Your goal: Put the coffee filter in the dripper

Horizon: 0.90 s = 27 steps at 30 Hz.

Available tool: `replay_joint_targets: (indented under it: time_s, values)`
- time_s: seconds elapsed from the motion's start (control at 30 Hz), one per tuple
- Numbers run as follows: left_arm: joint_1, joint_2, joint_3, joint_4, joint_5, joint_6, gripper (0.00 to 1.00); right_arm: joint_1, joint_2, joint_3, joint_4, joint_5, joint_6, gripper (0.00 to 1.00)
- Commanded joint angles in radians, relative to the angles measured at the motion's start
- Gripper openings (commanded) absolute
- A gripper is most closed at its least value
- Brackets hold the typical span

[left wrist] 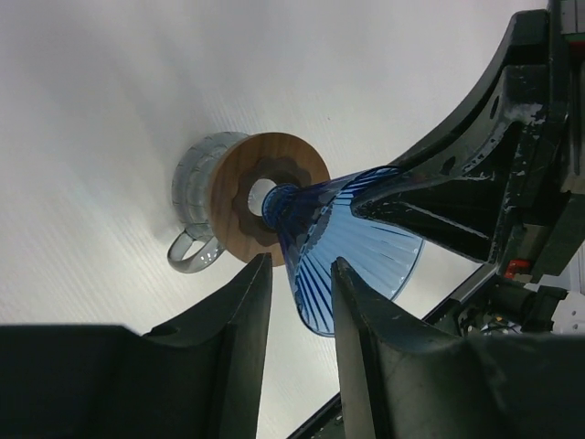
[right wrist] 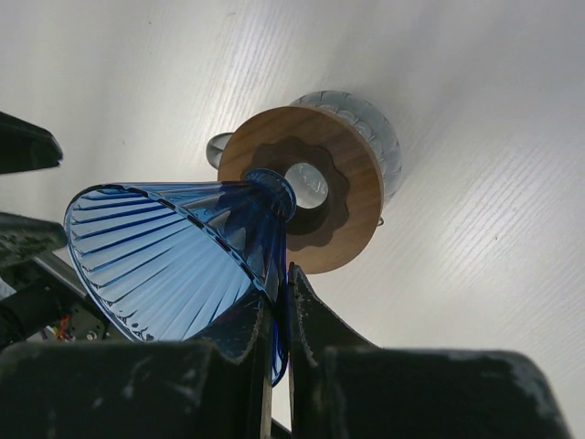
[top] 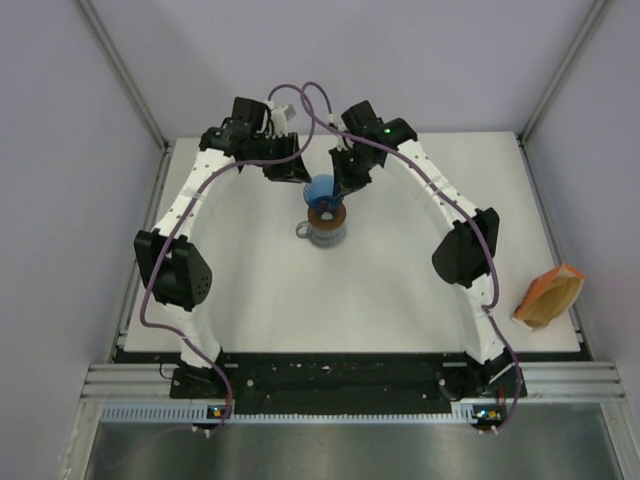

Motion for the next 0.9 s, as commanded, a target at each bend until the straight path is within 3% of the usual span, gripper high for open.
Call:
replay_joint_targets:
  time_s: [0.0, 0.5, 0.6, 0.7, 0.87]
  values:
    - [-0.042, 0.014, -0.005, 0.053, 0.018, -0.031, 0.38, -0.018, -0.01, 0.043, 0.008, -0.018, -0.008, 0.0]
    - [-0.074, 0.037, -0.065, 0.084, -0.088, -0.018, 0.32, -0.029, 0.003, 0.023, 0.017, -0.043, -0.025, 0.0]
    - [-0.078, 0.042, -0.073, 0.081, -0.091, -0.018, 0.2, -0.032, 0.01, 0.017, 0.017, -0.052, -0.028, 0.0]
    - [-0.076, 0.045, -0.085, 0.084, -0.086, -0.033, 0.0, -0.032, 0.019, 0.017, 0.017, -0.052, -0.03, 0.0]
    - [-0.076, 0.048, -0.125, 0.101, -0.024, -0.106, 0.0, -0.032, 0.028, 0.021, 0.02, -0.042, -0.022, 0.03]
